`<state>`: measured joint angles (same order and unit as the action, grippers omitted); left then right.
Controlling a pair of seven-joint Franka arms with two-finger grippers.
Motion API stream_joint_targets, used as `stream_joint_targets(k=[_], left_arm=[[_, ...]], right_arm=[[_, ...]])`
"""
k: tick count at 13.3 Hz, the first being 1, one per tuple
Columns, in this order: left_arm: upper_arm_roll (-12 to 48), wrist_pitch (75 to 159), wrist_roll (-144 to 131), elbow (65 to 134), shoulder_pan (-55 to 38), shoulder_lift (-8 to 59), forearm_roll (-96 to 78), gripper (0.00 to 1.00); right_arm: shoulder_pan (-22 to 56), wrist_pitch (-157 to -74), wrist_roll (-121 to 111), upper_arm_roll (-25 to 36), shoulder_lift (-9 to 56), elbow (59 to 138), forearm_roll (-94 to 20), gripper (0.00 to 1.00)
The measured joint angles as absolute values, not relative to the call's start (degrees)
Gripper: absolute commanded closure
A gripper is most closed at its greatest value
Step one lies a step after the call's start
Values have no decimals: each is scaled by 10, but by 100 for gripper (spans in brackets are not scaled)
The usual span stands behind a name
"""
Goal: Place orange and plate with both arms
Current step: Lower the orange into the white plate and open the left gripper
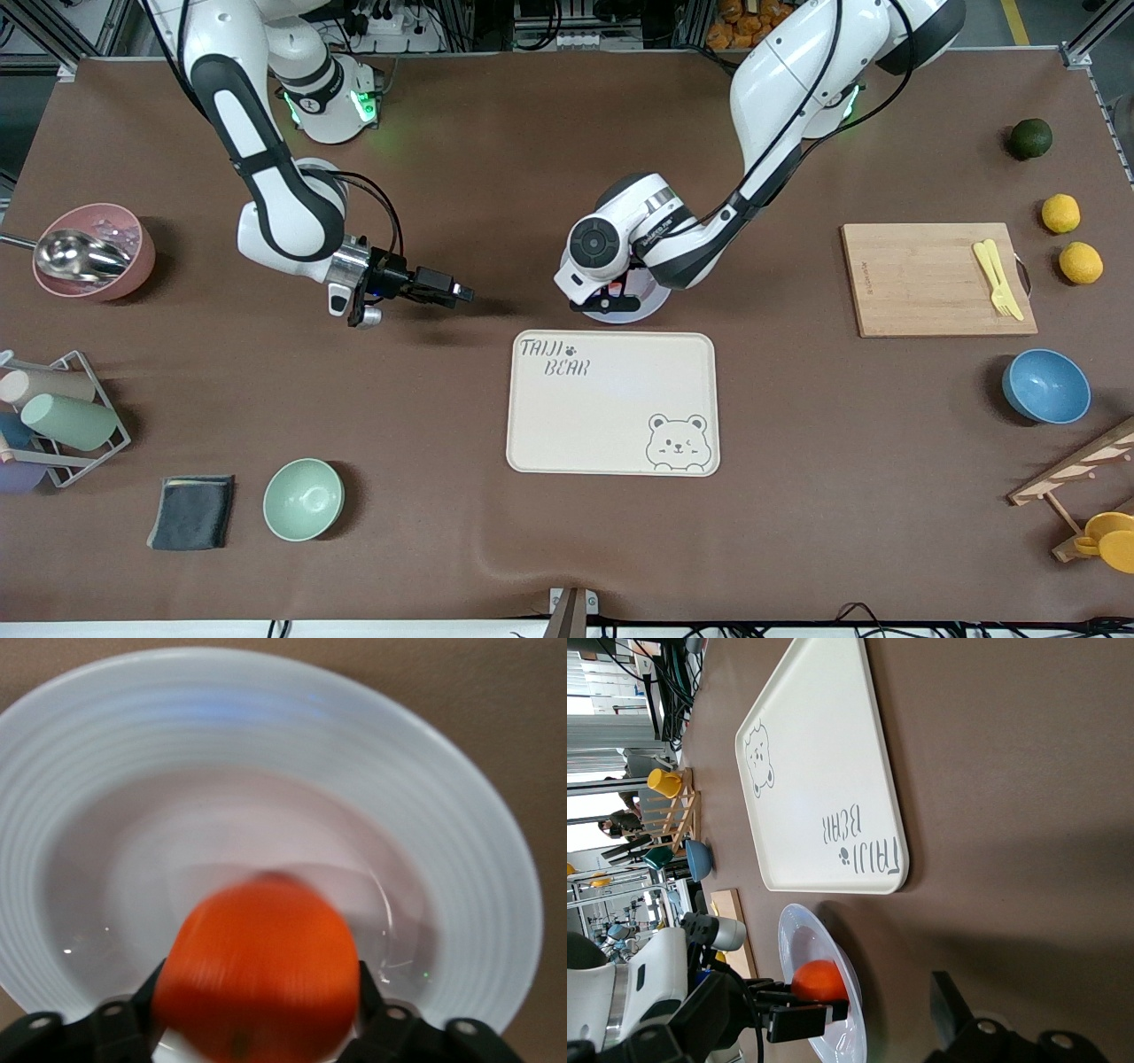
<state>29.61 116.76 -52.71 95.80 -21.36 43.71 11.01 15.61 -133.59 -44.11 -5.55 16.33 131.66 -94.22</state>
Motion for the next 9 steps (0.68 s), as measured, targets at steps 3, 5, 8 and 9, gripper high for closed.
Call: stream_joint_targets(k=[3,5,8,9], left_arm=[[296,1164,-544,933,-216,432,112,0],[296,1148,-545,919,-212,407,112,0],[292,1113,-545,910,-185,327,114,0],[291,1101,-545,910,-166,297,115,0]], right_arm=[[158,-1338,-445,-56,164,1317,-954,0],[174,-1355,-461,-56,166,1317,-993,0],[226,-1366,-509,-56,192,1308,-1110,0],[244,-1370,-526,-56,204,1302,-1139,0]])
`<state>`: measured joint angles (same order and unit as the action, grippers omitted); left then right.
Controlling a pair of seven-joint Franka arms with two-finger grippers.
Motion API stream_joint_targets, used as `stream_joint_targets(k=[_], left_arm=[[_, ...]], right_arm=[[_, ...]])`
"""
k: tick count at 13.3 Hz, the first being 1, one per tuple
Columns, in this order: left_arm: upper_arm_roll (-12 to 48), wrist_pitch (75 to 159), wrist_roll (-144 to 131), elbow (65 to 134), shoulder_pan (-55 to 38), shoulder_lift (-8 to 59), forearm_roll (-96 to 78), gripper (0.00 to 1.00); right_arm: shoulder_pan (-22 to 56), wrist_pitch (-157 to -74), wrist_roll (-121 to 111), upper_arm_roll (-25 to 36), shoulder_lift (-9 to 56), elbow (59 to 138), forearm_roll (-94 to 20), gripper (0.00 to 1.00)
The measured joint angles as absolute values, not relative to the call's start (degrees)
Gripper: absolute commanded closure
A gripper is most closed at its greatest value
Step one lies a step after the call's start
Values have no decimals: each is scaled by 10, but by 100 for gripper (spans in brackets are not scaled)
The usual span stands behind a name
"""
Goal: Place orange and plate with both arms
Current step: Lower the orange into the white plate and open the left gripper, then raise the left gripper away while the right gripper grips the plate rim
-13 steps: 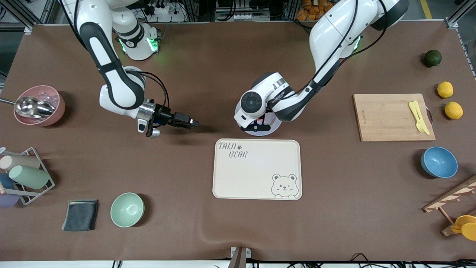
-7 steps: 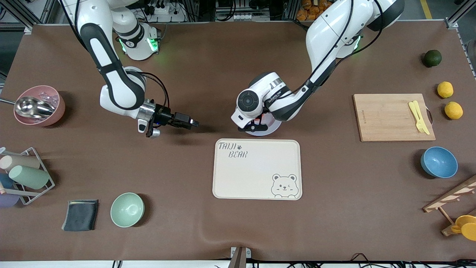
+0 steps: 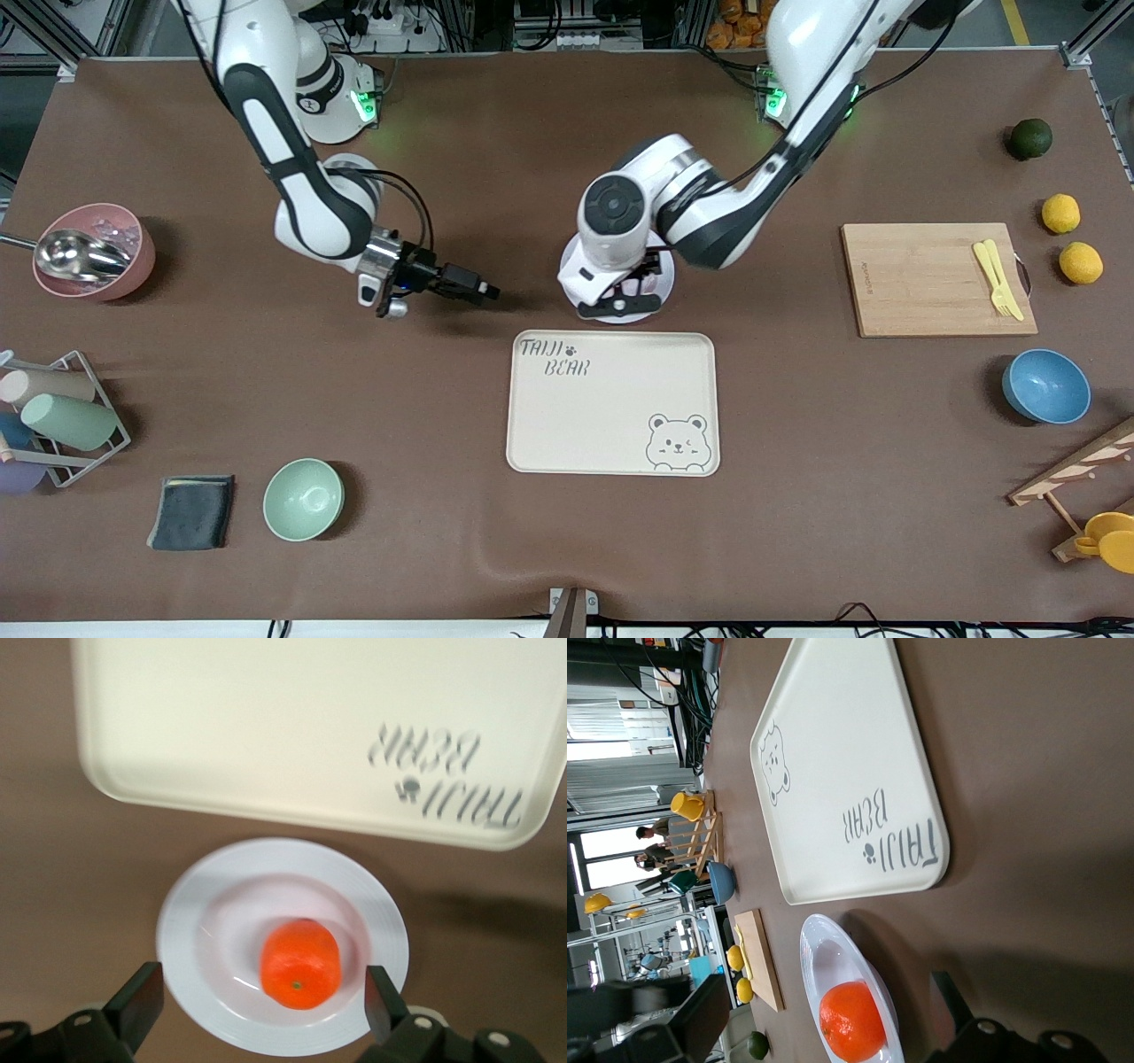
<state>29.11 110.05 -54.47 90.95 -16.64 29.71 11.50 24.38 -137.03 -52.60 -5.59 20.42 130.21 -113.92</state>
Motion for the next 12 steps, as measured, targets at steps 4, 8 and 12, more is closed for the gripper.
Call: stream_joint_targets(k=[4,8,12], left_arm=[[288,1061,-478,910,-65,211,117,0],[288,1051,-393,910,26,172,117,0],[289,1016,-347,901,46,154,117,0]], right_arm=[[257,-1374,-548,-55,232,1294,-1160,2],[278,-1373,-556,-55,241,1292,-1207,5],[313,-1380,-575,-55,255,1282,-1256,5]])
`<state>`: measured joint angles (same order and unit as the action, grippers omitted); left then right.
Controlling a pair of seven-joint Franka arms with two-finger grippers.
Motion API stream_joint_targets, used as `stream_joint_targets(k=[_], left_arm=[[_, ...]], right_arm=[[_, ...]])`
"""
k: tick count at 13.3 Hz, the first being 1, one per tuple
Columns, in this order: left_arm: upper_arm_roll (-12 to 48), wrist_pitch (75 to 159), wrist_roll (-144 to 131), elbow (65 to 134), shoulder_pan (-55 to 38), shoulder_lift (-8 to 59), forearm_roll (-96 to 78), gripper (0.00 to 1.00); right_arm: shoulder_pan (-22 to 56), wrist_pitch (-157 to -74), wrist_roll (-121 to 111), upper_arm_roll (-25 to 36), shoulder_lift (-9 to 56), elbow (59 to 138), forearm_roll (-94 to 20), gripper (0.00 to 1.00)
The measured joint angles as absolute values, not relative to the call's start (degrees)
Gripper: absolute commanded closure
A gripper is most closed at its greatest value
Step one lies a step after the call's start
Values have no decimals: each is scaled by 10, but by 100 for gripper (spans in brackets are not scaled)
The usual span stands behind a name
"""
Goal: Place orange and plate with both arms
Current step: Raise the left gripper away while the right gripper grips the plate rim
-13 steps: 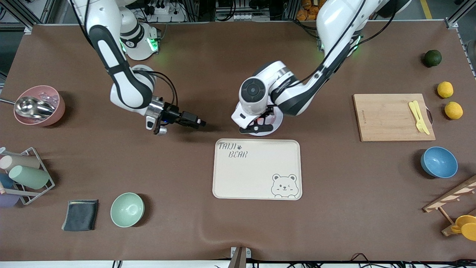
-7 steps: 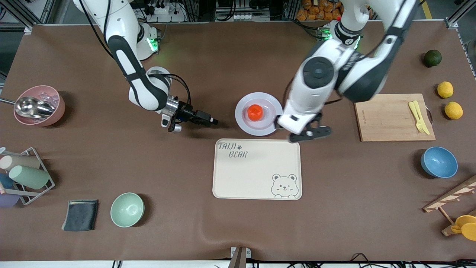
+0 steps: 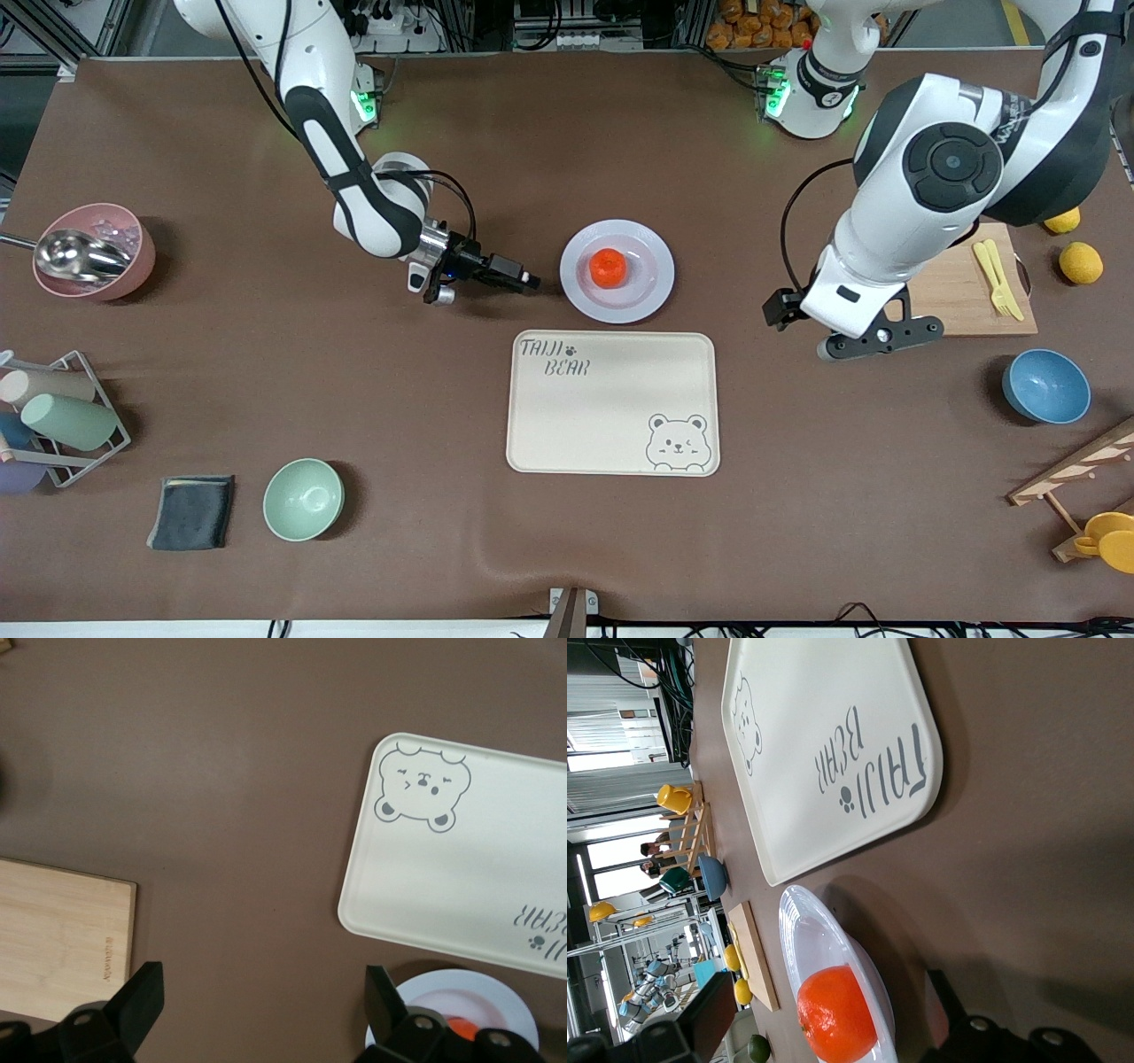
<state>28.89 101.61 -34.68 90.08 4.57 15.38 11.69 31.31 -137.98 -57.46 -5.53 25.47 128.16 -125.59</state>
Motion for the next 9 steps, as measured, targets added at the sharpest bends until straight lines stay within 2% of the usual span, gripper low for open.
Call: stream_joint_targets(k=[3,9], left_arm=[[260,994,-287,899,45,127,109,0],[30,907,-102,919,-79,28,63,0]], right_arm=[[337,-1392,-586,-55,272,1264,-1294,6],[375,-1401,-626,-55,309,1237,-1361,22]])
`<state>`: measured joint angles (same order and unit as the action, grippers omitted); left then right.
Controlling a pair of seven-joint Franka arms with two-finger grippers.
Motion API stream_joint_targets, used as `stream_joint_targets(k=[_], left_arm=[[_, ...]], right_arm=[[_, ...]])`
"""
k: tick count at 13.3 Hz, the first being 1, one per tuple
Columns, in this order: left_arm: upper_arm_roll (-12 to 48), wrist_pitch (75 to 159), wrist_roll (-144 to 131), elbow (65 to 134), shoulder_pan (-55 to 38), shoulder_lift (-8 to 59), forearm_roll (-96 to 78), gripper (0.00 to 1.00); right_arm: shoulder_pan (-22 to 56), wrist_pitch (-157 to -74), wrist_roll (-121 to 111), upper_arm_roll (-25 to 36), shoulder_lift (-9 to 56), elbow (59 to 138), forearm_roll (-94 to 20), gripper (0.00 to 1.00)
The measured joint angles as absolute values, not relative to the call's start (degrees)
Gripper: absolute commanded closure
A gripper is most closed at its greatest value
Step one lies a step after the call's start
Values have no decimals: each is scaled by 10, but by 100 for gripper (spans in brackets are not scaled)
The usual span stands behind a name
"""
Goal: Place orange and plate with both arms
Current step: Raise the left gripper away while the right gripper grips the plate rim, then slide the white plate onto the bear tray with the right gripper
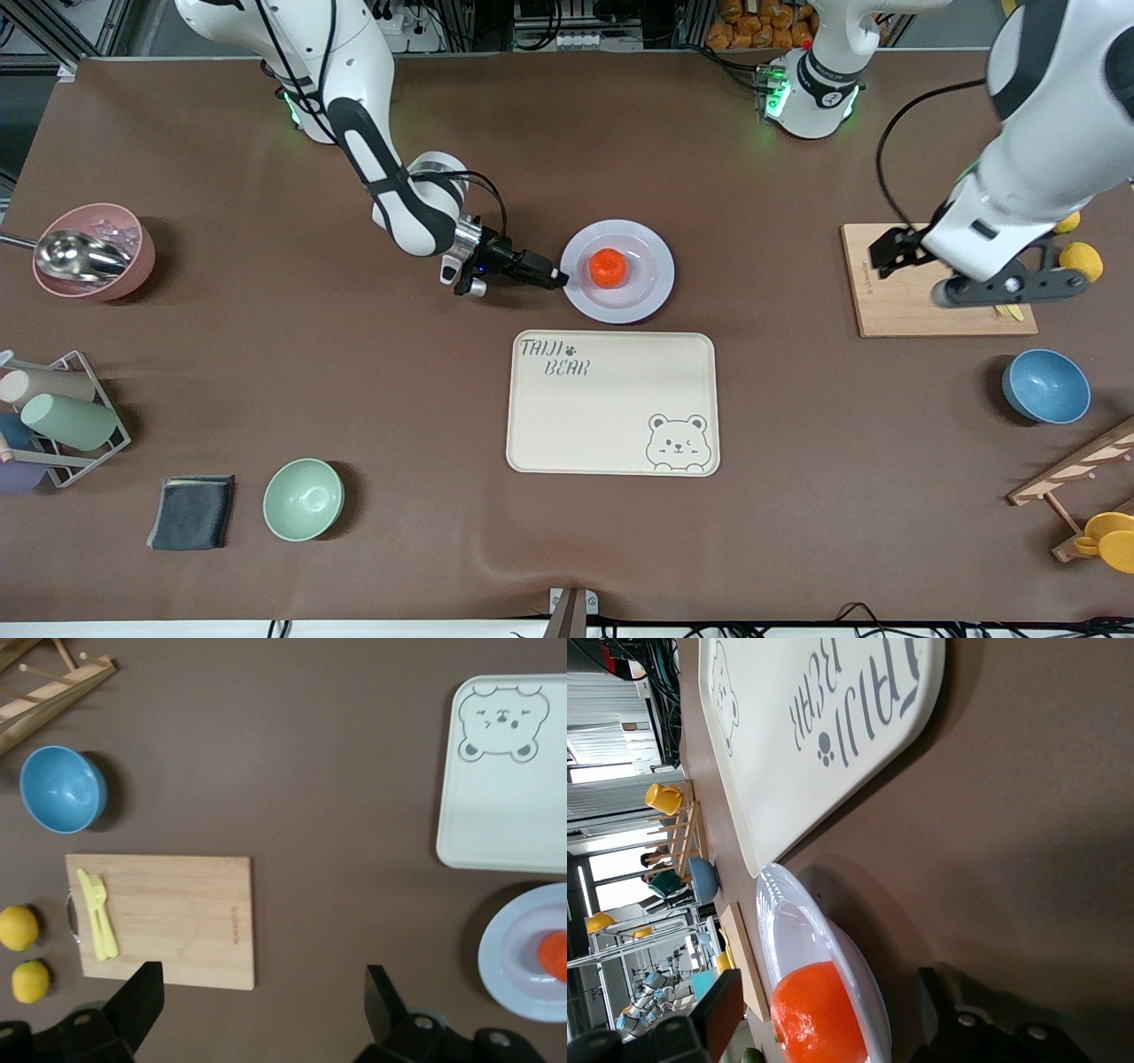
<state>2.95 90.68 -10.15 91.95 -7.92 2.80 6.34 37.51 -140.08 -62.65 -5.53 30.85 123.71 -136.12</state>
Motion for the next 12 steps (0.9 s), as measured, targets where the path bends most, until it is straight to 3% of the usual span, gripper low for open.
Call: stream_joint_targets(k=[3,8,9,12], left_arm=[[-20,876,-36,931,-95,-10,35,0],[-21,872,-31,931,-91,-22,-5,0],[-21,873,-31,929,-91,-25,-7,0],[-18,872,-31,928,-93,-30,-7,0]], right_arm=[[382,-1405,-628,-55,315,1231,-1371,29],[403,-1425,-635,-55,320,1219,-1389,53],[404,-1426,-635,-55,320,1218,-1389,60],[404,-1427,-640,-55,320,1218,-1391,98]])
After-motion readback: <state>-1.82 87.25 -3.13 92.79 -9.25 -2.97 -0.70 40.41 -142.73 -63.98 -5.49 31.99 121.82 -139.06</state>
